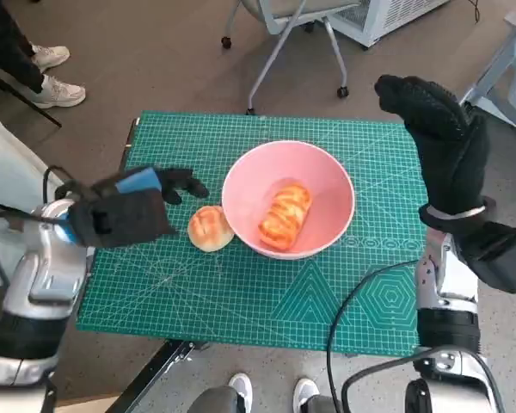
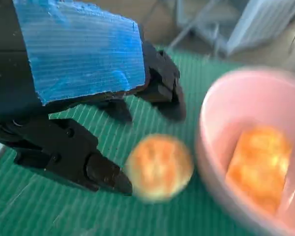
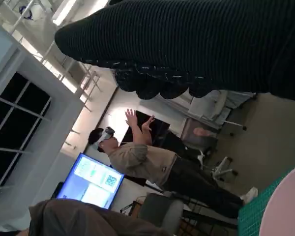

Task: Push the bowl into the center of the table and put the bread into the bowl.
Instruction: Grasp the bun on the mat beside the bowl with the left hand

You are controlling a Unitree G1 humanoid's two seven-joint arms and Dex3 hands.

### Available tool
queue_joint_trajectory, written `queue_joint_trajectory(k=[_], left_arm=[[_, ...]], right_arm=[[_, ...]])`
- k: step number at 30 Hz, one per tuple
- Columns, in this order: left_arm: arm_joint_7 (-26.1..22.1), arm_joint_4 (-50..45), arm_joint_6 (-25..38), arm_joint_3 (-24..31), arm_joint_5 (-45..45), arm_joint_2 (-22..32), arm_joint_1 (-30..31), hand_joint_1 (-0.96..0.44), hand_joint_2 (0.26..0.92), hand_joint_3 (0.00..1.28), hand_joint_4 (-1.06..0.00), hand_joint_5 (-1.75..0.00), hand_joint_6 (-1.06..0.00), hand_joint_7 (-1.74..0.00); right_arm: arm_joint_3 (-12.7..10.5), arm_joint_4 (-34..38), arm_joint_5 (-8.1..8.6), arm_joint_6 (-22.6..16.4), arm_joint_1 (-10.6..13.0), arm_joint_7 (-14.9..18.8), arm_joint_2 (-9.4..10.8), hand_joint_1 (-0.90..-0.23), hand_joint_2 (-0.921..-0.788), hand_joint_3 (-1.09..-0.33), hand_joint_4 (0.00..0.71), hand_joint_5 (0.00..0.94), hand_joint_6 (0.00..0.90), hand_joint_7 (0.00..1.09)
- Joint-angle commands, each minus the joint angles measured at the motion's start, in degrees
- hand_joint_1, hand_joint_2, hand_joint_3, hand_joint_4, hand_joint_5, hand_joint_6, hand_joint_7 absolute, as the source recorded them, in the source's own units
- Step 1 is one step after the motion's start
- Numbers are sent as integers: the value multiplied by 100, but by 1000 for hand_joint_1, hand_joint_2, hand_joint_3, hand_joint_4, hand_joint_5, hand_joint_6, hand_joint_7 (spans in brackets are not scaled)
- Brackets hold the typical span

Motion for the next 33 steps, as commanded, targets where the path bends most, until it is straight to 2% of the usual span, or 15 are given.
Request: queue_joint_trajectory(k=[1,9,15,21,33], left_arm=[[129,-495,22,-15,108,72,479,-405,682,2,-5,-5,-100,-10],[1012,-628,-523,85,268,-92,1049,-436,681,2,1,1,-83,-1],[1665,-425,-925,92,374,-299,1259,-482,692,6,1,1,-72,0],[2197,-97,-1229,34,498,-478,1308,-524,709,10,1,1,-68,0],[2846,693,-1692,-94,656,-806,1115,-543,727,10,1,1,-71,-3]], right_arm=[[-28,26,60,64,145,62,-2,-642,-921,-700,172,2,49,466],[-44,52,34,74,128,37,11,-633,-921,-699,173,2,56,454],[-29,23,-2,73,130,-1,34,-627,-921,-702,173,1,58,448],[-5,-13,-49,72,131,-19,46,-626,-921,-706,171,0,58,443],[0,-14,-58,95,123,17,21,-641,-921,-710,168,0,56,442]])
